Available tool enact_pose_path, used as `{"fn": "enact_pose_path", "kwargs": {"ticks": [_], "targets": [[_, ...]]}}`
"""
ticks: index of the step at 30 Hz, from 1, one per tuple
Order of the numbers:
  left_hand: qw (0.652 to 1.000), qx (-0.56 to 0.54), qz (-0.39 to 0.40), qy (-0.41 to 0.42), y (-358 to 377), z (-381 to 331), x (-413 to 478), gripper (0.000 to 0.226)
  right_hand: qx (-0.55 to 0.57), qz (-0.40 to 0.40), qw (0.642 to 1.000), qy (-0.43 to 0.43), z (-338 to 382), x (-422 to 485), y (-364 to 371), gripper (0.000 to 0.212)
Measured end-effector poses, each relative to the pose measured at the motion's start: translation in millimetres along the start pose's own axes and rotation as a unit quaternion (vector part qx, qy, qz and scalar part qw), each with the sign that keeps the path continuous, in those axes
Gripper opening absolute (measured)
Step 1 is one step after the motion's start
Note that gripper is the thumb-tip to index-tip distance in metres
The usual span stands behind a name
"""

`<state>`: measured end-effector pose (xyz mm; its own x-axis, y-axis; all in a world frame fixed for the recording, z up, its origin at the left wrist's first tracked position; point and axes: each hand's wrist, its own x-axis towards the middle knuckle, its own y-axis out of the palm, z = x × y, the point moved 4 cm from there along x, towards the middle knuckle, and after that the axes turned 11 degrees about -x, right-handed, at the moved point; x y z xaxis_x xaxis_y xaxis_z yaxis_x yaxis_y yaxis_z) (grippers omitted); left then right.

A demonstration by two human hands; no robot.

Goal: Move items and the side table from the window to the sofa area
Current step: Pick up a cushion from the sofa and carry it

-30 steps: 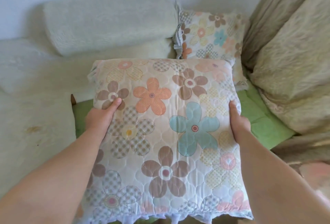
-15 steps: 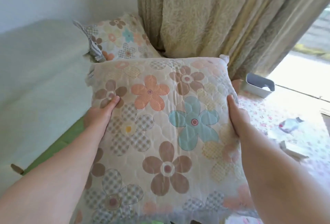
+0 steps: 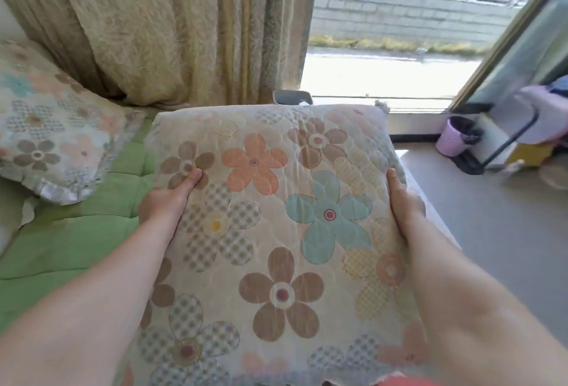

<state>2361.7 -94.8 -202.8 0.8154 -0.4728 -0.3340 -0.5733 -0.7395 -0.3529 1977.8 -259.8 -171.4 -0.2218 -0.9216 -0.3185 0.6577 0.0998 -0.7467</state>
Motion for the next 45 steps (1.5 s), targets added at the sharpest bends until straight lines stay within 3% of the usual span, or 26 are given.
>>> {"fn": "enact_pose_path", "kwargs": {"ticks": [11, 19, 22, 31, 38, 45], "targets": [[0.971, 0.099, 0.198, 0.093, 172.4, -22.2, -166.6, 0.095, 0.079, -0.137, 0.969, 0.191, -242.9, -65.7, -164.2, 0.083], [0.907, 0.174, 0.348, 0.162, 260.8, 14.0, -323.5, 0.080, 0.152, -0.219, 0.903, 0.336, -417.1, -185.9, -233.6, 0.087], [0.881, 0.199, 0.391, 0.177, 282.9, 29.8, -379.2, 0.084, 0.190, -0.239, 0.871, 0.386, -466.7, -237.3, -247.8, 0.087], [0.788, 0.244, 0.526, 0.207, 319.6, 64.6, -523.4, 0.067, 0.242, -0.326, 0.774, 0.487, -561.1, -372.7, -261.8, 0.085], [0.727, 0.253, 0.601, 0.216, 337.2, 85.6, -607.4, 0.094, 0.293, -0.385, 0.700, 0.525, -606.0, -448.7, -260.2, 0.088], [0.695, 0.256, 0.617, 0.265, 331.4, 119.7, -708.1, 0.074, 0.313, -0.408, 0.668, 0.538, -674.6, -514.2, -283.7, 0.089]]}}
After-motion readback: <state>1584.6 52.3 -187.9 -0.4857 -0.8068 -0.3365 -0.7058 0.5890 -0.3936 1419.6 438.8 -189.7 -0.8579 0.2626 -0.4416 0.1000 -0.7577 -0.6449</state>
